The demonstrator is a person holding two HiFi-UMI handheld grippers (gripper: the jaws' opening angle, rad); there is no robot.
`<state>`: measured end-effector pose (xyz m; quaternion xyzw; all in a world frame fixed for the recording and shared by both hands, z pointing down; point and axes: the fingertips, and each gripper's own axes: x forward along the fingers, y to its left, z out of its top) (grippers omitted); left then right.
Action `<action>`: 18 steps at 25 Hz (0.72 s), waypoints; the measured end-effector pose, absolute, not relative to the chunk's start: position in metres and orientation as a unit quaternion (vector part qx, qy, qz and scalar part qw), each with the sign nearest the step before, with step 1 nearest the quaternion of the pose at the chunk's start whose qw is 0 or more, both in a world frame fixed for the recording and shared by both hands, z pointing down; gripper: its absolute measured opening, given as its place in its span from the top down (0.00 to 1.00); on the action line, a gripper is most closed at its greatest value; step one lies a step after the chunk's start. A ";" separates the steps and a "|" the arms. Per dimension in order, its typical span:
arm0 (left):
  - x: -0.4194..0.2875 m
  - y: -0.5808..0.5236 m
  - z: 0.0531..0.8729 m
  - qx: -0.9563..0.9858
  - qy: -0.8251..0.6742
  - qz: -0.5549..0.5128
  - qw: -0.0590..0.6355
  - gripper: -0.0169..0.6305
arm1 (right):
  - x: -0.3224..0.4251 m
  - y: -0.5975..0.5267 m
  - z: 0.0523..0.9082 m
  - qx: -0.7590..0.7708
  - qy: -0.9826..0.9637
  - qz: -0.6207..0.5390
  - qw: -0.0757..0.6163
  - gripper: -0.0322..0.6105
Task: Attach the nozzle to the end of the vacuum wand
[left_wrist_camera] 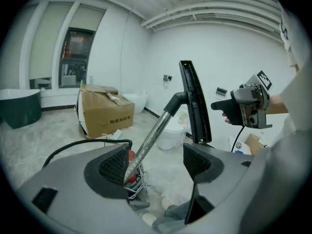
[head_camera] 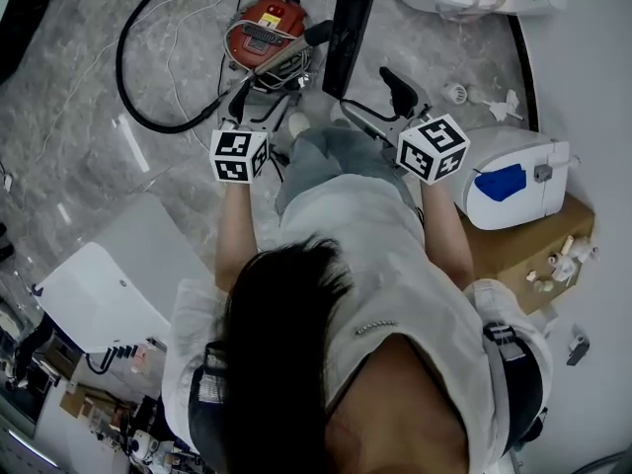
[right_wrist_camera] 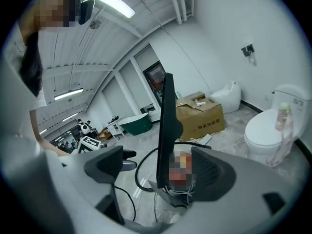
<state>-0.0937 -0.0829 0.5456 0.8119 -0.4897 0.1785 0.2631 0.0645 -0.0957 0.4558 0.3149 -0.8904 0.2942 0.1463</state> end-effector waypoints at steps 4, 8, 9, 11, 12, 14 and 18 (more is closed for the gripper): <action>-0.084 -0.074 0.515 0.820 -0.496 0.164 0.233 0.45 | 0.070 -0.092 0.435 0.337 -0.890 0.292 0.098 0.27; -0.081 -0.070 0.485 0.810 -0.518 0.082 0.263 0.45 | 0.065 -0.086 0.423 0.352 -0.892 0.269 0.086 0.27; -0.082 -0.070 0.477 0.807 -0.524 0.067 0.262 0.45 | 0.062 -0.084 0.421 0.352 -0.893 0.266 0.086 0.27; -0.085 -0.068 0.465 0.808 -0.533 0.061 0.244 0.45 | 0.057 -0.082 0.417 0.357 -0.894 0.256 0.082 0.27; -0.085 -0.068 0.459 0.810 -0.534 0.064 0.233 0.45 | 0.055 -0.082 0.414 0.361 -0.895 0.249 0.079 0.27; -0.085 -0.066 0.451 0.812 -0.536 0.067 0.220 0.46 | 0.049 -0.081 0.408 0.365 -0.897 0.238 0.073 0.28; -0.089 -0.064 0.434 0.807 -0.554 0.060 0.195 0.54 | 0.036 -0.076 0.400 0.366 -0.900 0.224 0.072 0.30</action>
